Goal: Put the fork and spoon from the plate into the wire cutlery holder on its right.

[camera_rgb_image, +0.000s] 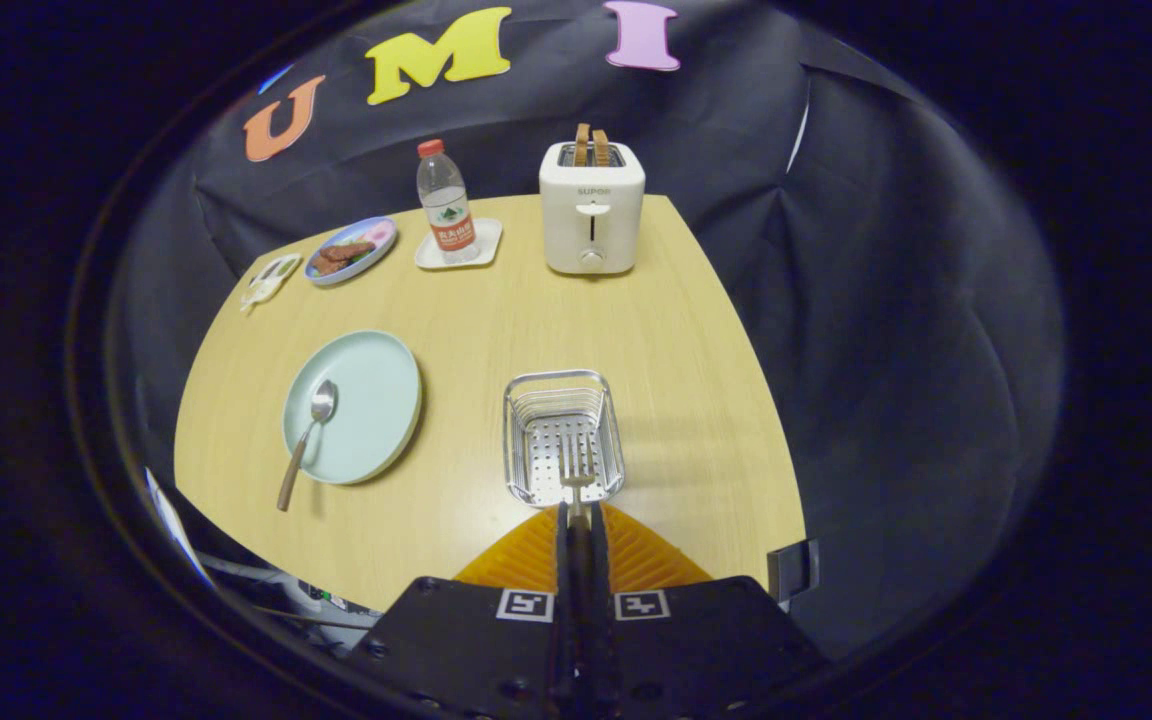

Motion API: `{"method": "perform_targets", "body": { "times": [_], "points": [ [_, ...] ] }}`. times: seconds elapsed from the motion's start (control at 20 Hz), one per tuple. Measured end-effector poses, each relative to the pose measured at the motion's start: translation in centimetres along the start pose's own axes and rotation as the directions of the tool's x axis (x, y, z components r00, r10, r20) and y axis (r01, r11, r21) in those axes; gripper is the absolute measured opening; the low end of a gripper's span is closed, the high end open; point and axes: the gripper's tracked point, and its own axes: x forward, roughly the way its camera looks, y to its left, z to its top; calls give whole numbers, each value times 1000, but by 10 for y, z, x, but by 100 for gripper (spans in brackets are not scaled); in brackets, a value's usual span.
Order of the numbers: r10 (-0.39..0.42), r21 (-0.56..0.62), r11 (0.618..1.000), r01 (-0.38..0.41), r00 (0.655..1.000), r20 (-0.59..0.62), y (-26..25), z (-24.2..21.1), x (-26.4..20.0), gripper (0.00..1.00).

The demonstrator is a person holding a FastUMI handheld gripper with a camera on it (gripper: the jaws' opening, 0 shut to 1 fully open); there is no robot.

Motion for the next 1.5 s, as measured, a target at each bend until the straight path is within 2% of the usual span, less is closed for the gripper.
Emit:
{"method": "perform_targets", "body": {
  "times": [0.1,0.3,0.4,0.45,0.6,0.85,0.95,1.05,1.5],
  "points": [
    [15,10,1000,-15,999,32,4,8,-1,13],
    [25,35,999,-29,994,106,11,24,-8,13],
    [46,30,998,-51,991,129,20,28,-11,20],
    [53,27,998,-57,988,144,25,31,-12,28],
    [51,30,998,-58,978,201,39,39,-15,42],
    [84,17,996,-92,958,274,82,47,-12,83],
    [86,16,995,-94,960,268,100,41,-7,92],
    [91,11,995,-97,962,259,119,37,-2,92],
    [195,21,979,-201,966,169,216,-7,27,95]
  ]
}}
